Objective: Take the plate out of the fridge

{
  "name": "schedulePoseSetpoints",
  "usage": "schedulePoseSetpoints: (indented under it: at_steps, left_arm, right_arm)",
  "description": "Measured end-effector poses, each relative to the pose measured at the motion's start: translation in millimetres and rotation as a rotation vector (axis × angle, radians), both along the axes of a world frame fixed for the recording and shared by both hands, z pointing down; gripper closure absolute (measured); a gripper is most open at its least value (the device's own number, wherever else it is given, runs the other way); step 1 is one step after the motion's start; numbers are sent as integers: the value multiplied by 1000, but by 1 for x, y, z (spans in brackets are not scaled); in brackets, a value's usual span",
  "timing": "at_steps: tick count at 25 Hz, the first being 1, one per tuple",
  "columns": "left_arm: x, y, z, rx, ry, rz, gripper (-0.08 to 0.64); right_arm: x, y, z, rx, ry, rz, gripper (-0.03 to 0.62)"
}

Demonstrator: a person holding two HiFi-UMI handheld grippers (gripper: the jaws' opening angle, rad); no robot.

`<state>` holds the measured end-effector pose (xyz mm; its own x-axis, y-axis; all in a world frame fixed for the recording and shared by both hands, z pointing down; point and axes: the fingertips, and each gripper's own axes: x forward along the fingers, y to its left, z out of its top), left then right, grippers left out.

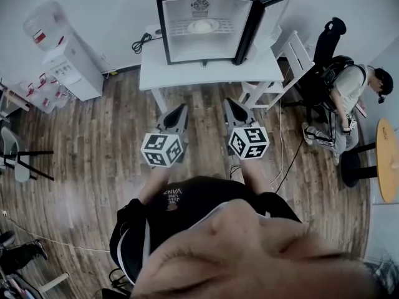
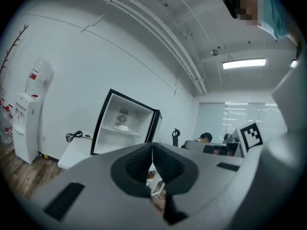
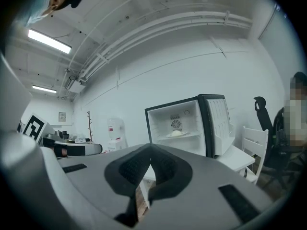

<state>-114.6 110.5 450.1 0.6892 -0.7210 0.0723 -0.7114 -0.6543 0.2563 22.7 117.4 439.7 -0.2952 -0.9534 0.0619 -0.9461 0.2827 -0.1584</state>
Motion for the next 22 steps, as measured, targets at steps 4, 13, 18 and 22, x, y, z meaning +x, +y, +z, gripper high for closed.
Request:
schedulePoseSetpoints:
  at_steps: [4, 13, 18, 22]
  left_arm:
    - [2, -2, 1, 4, 0, 14, 543]
    - [18, -24, 7, -9, -1, 8, 543]
    - [32, -45, 3, -2, 0, -12, 543]
    - [44, -63, -2, 9, 11, -35, 543]
  right_arm:
    - [0, -2, -4, 9, 13, 7, 580]
    - [15, -22, 2, -9, 14, -2, 580]
    - [27, -46, 1, -10, 12, -28, 580]
    - [37, -68, -1, -7, 16, -57, 580]
